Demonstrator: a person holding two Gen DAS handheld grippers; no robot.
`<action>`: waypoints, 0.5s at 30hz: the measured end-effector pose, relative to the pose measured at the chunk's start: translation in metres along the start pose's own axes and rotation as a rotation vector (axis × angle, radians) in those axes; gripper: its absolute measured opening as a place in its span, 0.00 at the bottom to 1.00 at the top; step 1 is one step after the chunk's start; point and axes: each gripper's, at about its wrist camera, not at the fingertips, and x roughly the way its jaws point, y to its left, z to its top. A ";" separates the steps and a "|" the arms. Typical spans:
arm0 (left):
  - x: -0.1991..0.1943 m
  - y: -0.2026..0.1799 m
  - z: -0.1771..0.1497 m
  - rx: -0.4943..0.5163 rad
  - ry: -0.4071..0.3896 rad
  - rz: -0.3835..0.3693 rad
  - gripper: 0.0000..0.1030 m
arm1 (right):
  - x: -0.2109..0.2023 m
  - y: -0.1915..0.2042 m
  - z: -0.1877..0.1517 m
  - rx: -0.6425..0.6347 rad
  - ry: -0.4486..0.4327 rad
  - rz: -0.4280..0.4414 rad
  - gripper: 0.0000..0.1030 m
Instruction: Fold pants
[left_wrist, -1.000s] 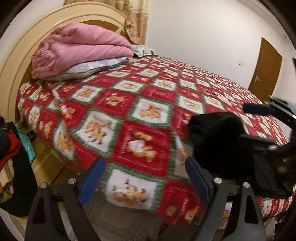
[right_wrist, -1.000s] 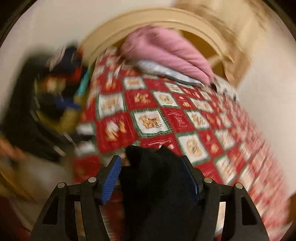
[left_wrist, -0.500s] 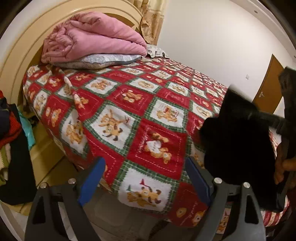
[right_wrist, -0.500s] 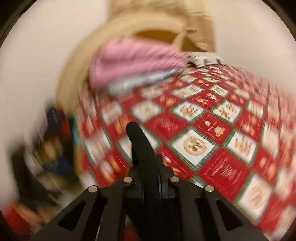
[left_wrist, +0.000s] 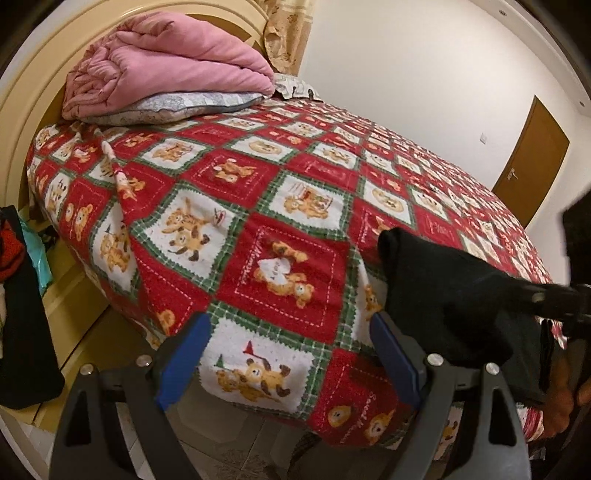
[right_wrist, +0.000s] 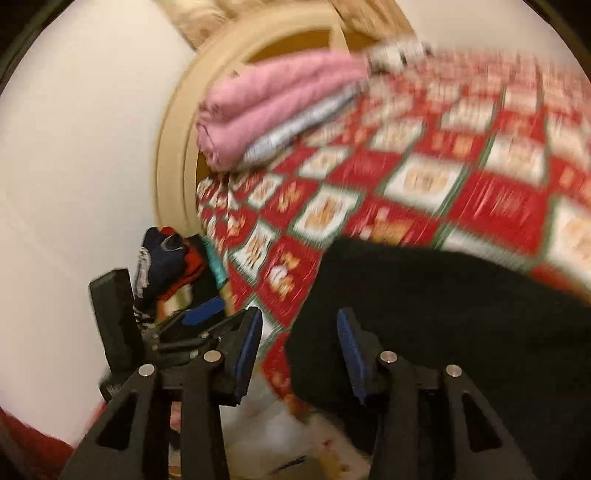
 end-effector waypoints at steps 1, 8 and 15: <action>0.000 0.001 0.000 -0.008 -0.001 0.000 0.87 | -0.006 0.004 -0.003 -0.027 -0.007 -0.012 0.43; 0.006 0.007 -0.006 -0.050 0.030 -0.024 0.87 | 0.013 0.010 -0.037 -0.018 0.111 0.042 0.43; 0.000 0.007 -0.002 -0.032 0.000 -0.005 0.87 | 0.027 -0.006 -0.062 0.157 0.237 0.195 0.43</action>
